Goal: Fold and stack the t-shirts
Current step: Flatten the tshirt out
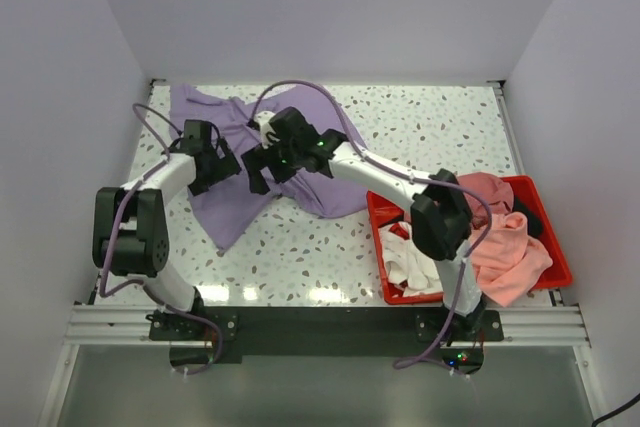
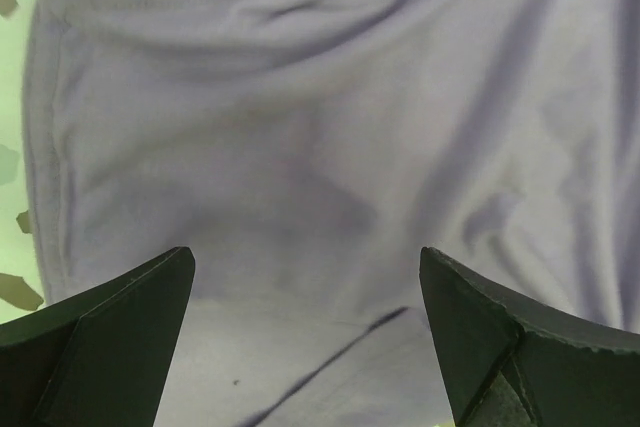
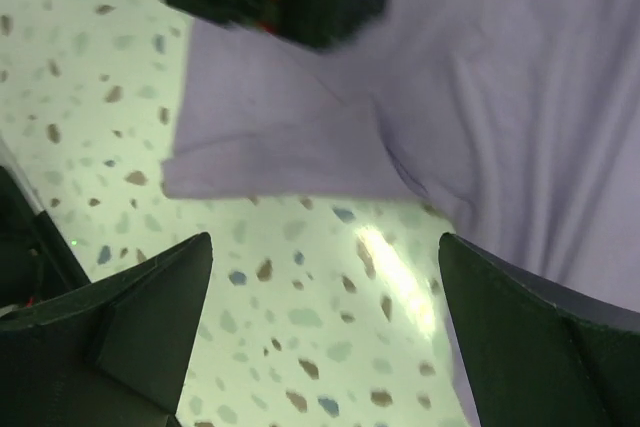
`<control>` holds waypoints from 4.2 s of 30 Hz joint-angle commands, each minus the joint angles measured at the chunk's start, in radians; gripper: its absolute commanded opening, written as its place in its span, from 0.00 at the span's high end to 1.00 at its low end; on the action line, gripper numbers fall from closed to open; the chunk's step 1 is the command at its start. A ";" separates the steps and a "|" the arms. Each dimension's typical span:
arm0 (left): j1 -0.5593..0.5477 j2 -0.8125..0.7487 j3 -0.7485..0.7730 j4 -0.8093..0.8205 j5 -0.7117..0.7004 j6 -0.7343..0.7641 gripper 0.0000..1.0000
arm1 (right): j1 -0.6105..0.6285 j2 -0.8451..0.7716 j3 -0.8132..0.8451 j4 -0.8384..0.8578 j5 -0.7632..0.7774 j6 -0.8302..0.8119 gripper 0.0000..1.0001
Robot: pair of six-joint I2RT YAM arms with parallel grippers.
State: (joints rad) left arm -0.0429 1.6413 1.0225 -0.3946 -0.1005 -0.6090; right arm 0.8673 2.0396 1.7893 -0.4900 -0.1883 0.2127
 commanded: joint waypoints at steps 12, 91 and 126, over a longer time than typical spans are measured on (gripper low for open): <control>0.081 0.068 -0.094 0.066 0.070 -0.049 0.00 | 0.065 0.433 0.427 -0.024 -0.237 -0.176 0.01; 0.095 -0.054 -0.107 -0.041 -0.065 -0.109 0.00 | 0.276 -0.347 -0.556 0.247 0.092 -0.030 0.01; 0.391 -0.127 -0.187 -0.099 -0.120 -0.213 0.00 | -0.317 0.076 -0.292 0.065 0.123 0.119 0.01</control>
State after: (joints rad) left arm 0.3077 1.5368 0.8227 -0.4599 -0.2127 -0.8028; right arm 0.5488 2.1563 1.6108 -0.4217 0.0078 0.2802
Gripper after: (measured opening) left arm 0.997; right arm 0.987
